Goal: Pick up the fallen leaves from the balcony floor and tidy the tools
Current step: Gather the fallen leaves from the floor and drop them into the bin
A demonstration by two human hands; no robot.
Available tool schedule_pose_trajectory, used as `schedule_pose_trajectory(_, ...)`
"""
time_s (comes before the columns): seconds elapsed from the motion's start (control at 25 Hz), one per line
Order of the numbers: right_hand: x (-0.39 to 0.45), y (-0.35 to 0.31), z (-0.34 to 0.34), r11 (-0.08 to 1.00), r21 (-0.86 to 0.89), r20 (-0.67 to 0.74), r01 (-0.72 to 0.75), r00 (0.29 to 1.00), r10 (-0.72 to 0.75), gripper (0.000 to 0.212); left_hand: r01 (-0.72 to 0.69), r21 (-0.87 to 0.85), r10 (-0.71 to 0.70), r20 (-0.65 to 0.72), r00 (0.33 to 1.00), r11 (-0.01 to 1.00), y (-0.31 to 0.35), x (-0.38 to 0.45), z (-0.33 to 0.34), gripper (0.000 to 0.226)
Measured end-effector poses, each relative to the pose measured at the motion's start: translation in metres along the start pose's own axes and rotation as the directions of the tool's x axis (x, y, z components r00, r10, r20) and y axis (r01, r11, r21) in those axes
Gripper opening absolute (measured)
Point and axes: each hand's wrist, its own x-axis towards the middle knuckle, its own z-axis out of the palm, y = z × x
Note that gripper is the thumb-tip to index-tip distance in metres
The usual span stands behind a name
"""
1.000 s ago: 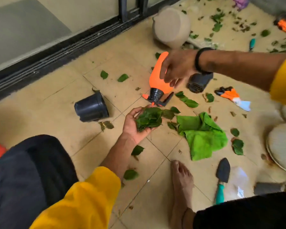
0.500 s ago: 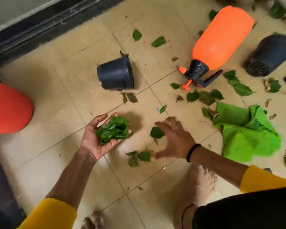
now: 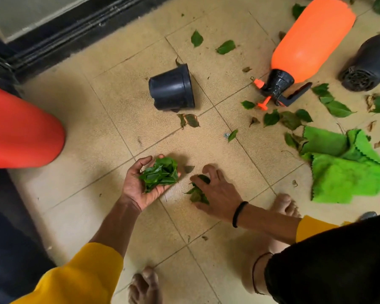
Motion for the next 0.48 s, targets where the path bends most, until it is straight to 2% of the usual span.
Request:
schedule_pose_trajectory(0.12,-0.001,0.005,0.005,0.981,0.105,-0.076,0.162,0.985,-0.154,0.027,0.009,0.017,-0.009,0.022,1.0,1.0,-0.003,-0.001,-0.007,0.027)
schedule_pose_trajectory(0.2,0.001,0.014,0.003,0.971,0.173,-0.087,0.167,0.984,-0.154,0.018,0.015,0.02,-0.015,0.032,0.999,1.0,-0.004,-0.004,-0.008,0.027)
schedule_pose_trajectory(0.28,0.006,0.024,-0.004,0.957,0.272,-0.102,0.095,0.992,-0.07,0.017,0.022,-0.001,-0.022,0.045,0.999,1.0,-0.005,-0.004,-0.007,0.027)
schedule_pose_trajectory(0.36,0.013,0.032,-0.02,0.904,0.426,-0.091,-0.044,0.992,0.091,0.012,0.034,0.005,-0.034,0.058,0.998,0.999,-0.005,0.0,-0.005,0.027)
schedule_pose_trajectory(0.44,0.016,0.037,-0.043,0.749,0.625,0.006,-0.219,0.961,0.276,0.01,0.045,0.018,-0.046,0.075,0.996,0.999,-0.006,0.007,-0.001,0.027)
schedule_pose_trajectory(0.48,0.017,0.036,-0.057,0.616,0.738,0.067,-0.274,0.939,0.338,0.013,0.049,0.038,-0.052,0.078,0.996,0.998,-0.008,0.011,0.001,0.028)
